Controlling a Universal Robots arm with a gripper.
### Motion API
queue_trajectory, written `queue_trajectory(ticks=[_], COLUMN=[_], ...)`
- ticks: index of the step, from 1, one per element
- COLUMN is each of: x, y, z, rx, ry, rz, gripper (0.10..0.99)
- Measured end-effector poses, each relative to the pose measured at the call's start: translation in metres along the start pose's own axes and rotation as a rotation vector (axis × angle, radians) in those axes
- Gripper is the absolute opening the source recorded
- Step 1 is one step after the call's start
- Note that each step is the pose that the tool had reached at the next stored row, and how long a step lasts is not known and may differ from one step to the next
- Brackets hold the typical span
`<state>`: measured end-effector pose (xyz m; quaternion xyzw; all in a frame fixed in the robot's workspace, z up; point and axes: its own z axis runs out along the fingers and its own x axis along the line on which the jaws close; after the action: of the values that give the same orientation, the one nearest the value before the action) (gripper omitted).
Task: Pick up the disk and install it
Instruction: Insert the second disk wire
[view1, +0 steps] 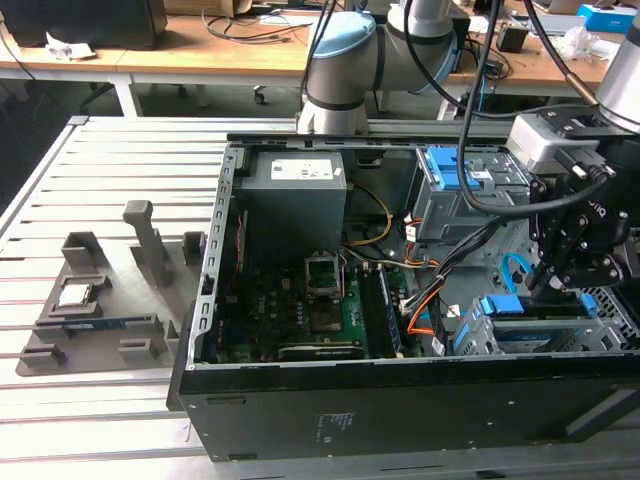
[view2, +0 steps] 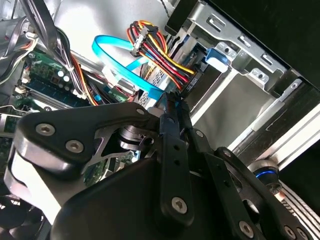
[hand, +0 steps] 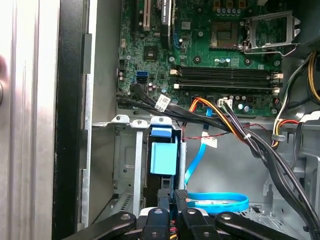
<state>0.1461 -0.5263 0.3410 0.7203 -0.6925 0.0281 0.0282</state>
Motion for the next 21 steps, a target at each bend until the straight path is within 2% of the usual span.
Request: queue_trajectory(ticks=[3,6,7,8,9,11,12,14,15,19,21], x=[0.0004,0.0004,0.0003,0.0000,0.0002,0.0008,0.0017,0.0023,0.0023,0.0019,0.0014], y=[0.0004,0.0004,0.0003,0.0003,0.0004,0.0004,0.0004,0.0004,0.0004,-0.0011,-0.0084], z=[0.0054,0.0058,0.0064,0.0063,0.0047,-0.0043,-0.0162,-0.0276,-0.0277,-0.0214,-0.0115], rx=[0.000,0.000,0.000,0.000,0.000,0.000,0.000,0.000,0.000,-0.005,-0.010], ry=[0.0013,0.0009,-0.0006,0.0001,0.0005,0.0010,0.0009,0.0010,0.0008,-0.0008,-0.0010], rz=[0.000,-0.001,-0.001,-0.001,-0.001,-0.001,-0.001,-0.001,-0.001,-0.001,-0.002], gripper=[0.161,0.161,0.173,0.235,0.235,0.235,0.235,0.220,0.106,0.106,0.106])
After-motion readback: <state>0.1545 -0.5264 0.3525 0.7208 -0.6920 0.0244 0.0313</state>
